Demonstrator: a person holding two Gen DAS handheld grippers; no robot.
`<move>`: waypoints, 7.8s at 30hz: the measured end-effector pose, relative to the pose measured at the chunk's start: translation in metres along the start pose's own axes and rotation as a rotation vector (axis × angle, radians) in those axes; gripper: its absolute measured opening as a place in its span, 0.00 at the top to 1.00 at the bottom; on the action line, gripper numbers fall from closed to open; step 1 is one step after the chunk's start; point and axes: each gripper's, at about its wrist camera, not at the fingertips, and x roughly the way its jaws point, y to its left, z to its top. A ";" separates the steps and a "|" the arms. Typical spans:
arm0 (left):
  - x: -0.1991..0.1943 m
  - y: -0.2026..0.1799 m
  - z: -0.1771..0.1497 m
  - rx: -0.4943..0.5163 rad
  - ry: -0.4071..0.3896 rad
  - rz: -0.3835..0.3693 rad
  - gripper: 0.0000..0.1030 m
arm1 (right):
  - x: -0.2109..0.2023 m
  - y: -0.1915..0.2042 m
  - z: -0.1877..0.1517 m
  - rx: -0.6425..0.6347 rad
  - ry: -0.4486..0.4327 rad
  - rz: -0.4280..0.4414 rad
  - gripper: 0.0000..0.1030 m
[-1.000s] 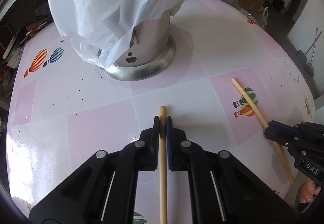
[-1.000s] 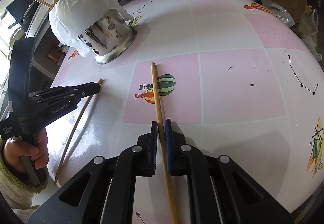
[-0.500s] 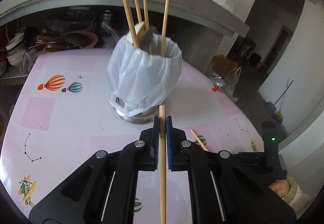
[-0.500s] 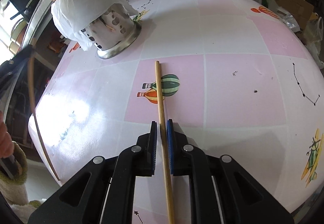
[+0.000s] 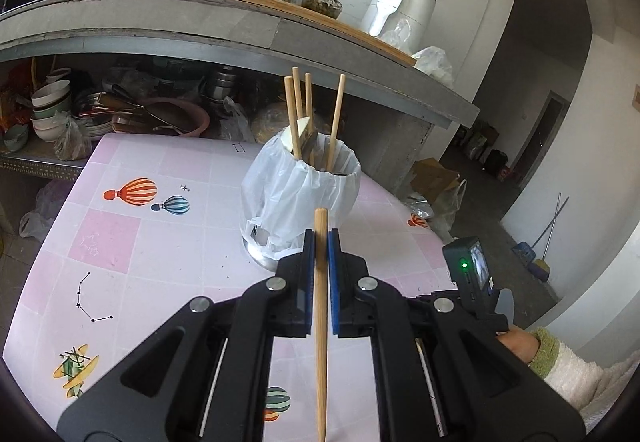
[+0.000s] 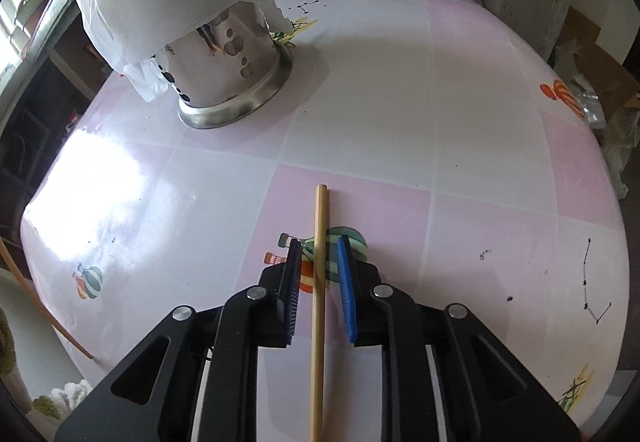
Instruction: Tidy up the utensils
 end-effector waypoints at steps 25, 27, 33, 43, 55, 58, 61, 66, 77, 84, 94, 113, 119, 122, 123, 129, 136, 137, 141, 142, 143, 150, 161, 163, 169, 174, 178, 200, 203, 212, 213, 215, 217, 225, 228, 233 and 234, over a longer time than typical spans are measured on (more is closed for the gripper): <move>-0.027 -0.003 0.055 0.028 -0.172 -0.039 0.95 | -0.171 -0.021 0.021 0.153 -0.450 0.211 0.94; -0.032 -0.010 0.075 0.041 -0.222 -0.053 0.95 | -0.174 -0.022 0.018 0.153 -0.471 0.217 0.94; -0.030 -0.029 0.132 0.070 -0.335 -0.083 0.95 | -0.178 -0.032 0.015 0.173 -0.484 0.244 0.94; 0.024 -0.040 0.199 0.067 -0.427 -0.069 0.95 | -0.171 -0.049 0.019 0.202 -0.474 0.252 0.94; 0.096 -0.026 0.192 0.054 -0.381 -0.022 0.95 | -0.151 -0.065 0.035 0.219 -0.430 0.253 0.94; 0.107 -0.024 0.187 0.066 -0.364 -0.011 0.95 | -0.145 -0.067 0.038 0.224 -0.417 0.256 0.94; 0.113 -0.023 0.178 0.072 -0.348 -0.009 0.95 | -0.141 -0.068 0.040 0.223 -0.409 0.255 0.94; 0.123 -0.018 0.163 0.056 -0.316 -0.026 0.95 | -0.137 -0.068 0.042 0.223 -0.398 0.259 0.94; 0.110 -0.017 0.144 0.039 -0.246 -0.055 0.67 | -0.153 -0.062 0.044 0.209 -0.417 0.242 0.94; 0.066 -0.022 0.143 0.060 -0.266 -0.003 0.48 | -0.183 -0.047 0.063 0.162 -0.476 0.265 0.94; -0.005 0.010 0.104 0.039 -0.260 0.214 0.25 | -0.259 -0.017 0.129 0.052 -0.692 0.365 0.94; -0.014 0.075 0.024 -0.022 -0.173 0.302 0.22 | -0.173 0.031 0.210 -0.006 -0.658 0.252 0.94; -0.005 0.075 0.016 -0.022 -0.148 0.306 0.21 | -0.141 0.047 0.203 -0.069 -0.574 0.254 0.94; 0.000 0.075 0.013 -0.017 -0.138 0.297 0.21 | -0.125 0.061 0.194 -0.132 -0.511 0.231 0.93; 0.001 0.074 0.013 -0.019 -0.131 0.294 0.20 | -0.117 0.066 0.191 -0.153 -0.474 0.239 0.92; 0.007 0.060 0.010 0.000 -0.115 0.280 0.18 | -0.107 0.070 0.172 -0.157 -0.401 0.225 0.73; 0.003 0.042 0.003 -0.016 -0.100 0.270 0.12 | -0.144 0.046 0.127 -0.038 -0.474 0.307 0.57; 0.002 0.040 0.002 -0.021 -0.098 0.277 0.12 | -0.150 0.044 0.114 -0.022 -0.484 0.302 0.56; -0.004 0.029 -0.007 -0.035 -0.080 0.298 0.08 | -0.157 0.043 0.055 0.031 -0.509 0.220 0.38; -0.005 0.026 -0.011 -0.034 -0.077 0.308 0.08 | -0.155 0.046 0.037 0.040 -0.506 0.182 0.35; -0.007 0.024 -0.014 -0.032 -0.072 0.323 0.08 | -0.153 0.048 0.023 0.043 -0.501 0.153 0.34; -0.015 0.007 -0.027 -0.006 0.013 0.370 0.08 | -0.138 0.063 -0.055 0.075 -0.457 0.001 0.20; -0.044 -0.017 -0.025 0.033 0.007 0.572 0.08 | -0.173 0.074 -0.080 0.047 -0.610 -0.114 0.06; -0.045 -0.021 -0.026 0.052 0.020 0.570 0.08 | -0.175 0.073 -0.081 0.052 -0.617 -0.130 0.06; -0.046 -0.040 -0.028 0.125 -0.020 0.601 0.08 | -0.176 0.068 -0.082 0.077 -0.620 -0.139 0.06; -0.046 -0.047 -0.025 0.088 -0.033 0.597 0.08 | -0.175 0.066 -0.084 0.069 -0.607 -0.156 0.06; -0.046 -0.052 -0.027 0.077 -0.035 0.614 0.08 | -0.175 0.066 -0.084 0.067 -0.594 -0.160 0.06; -0.044 -0.058 -0.031 0.067 -0.019 0.579 0.08 | -0.185 0.060 -0.087 0.091 -0.581 -0.191 0.06; -0.044 -0.059 -0.031 0.066 -0.020 0.580 0.08 | -0.187 0.060 -0.087 0.090 -0.586 -0.189 0.06; -0.045 -0.060 -0.030 0.067 -0.026 0.584 0.08 | -0.188 0.060 -0.086 0.098 -0.584 -0.191 0.06; -0.045 -0.060 -0.030 0.068 -0.025 0.584 0.08 | -0.188 0.059 -0.086 0.099 -0.583 -0.191 0.06; -0.045 -0.059 -0.030 0.067 -0.026 0.584 0.08 | -0.188 0.059 -0.085 0.100 -0.583 -0.192 0.06; -0.045 -0.059 -0.030 0.069 -0.025 0.584 0.08 | -0.188 0.059 -0.085 0.099 -0.584 -0.191 0.06; -0.046 -0.057 -0.031 0.064 -0.024 0.584 0.08 | -0.188 0.060 -0.086 0.093 -0.582 -0.191 0.06; -0.046 -0.056 -0.031 0.064 -0.023 0.585 0.08 | -0.188 0.060 -0.086 0.093 -0.582 -0.191 0.06; -0.046 -0.054 -0.032 0.067 -0.017 0.583 0.08 | -0.188 0.060 -0.085 0.091 -0.581 -0.192 0.06; -0.046 -0.054 -0.032 0.067 -0.017 0.582 0.08 | -0.188 0.061 -0.085 0.090 -0.582 -0.191 0.06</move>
